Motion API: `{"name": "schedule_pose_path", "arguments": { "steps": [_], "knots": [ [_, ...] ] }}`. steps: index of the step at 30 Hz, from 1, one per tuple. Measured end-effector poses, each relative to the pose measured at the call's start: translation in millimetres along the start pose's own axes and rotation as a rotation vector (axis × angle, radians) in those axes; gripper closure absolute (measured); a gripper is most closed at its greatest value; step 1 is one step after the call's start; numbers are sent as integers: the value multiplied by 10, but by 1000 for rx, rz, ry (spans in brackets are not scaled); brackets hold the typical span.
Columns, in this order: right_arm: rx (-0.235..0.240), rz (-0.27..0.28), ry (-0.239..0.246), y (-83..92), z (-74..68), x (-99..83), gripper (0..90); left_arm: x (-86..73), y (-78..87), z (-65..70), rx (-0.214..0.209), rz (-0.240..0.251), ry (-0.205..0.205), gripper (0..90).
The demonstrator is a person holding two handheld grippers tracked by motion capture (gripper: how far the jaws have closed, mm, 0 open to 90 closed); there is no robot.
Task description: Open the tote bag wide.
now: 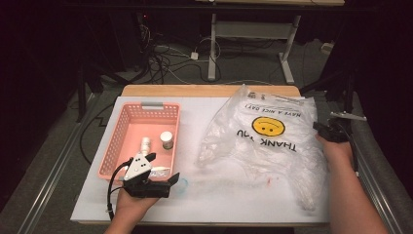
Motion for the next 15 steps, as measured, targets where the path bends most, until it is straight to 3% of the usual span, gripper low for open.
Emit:
{"name": "schedule_pose_path", "arguments": {
  "steps": [3,4,5,6,7,8,9,10,11,12,15],
  "knots": [
    [-11,18,12,250,37,-123,878,-4,-25,15,-7,-6,-9,0],
    [-11,18,12,250,37,-123,878,-5,-32,22,-8,-7,-12,0],
    [-4,27,30,400,16,-180,859,-7,-37,30,-10,-10,-16,0],
    [-4,27,30,400,16,-180,859,-10,-43,40,-11,-11,-17,0],
    [12,41,53,551,-34,-237,825,-16,-46,49,-12,-15,-21,0],
    [12,41,53,551,-34,-237,825,-19,-47,57,-13,-16,-25,0],
    [18,51,72,709,-90,-304,824,-17,-45,67,-16,-14,-26,0],
    [18,51,72,709,-90,-304,824,-11,-42,74,-18,-11,-23,0],
    [34,52,102,847,-177,-389,824,7,-37,80,-21,-5,-20,0],
    [34,52,102,847,-177,-389,824,7,-37,80,-21,-5,-20,0],
    [67,57,124,1084,-357,-545,824,33,-30,90,-25,5,-17,0]
  ]
}}
Point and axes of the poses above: each handheld gripper's, and its own axes: y roughly backward along the jaws, x roughly out of its top, z roughly to its right, the point moved 10 cm from there along -y, roughly forward along the jaws, and after that the axes turned 8 degrees about z, right-handed, at the moved point
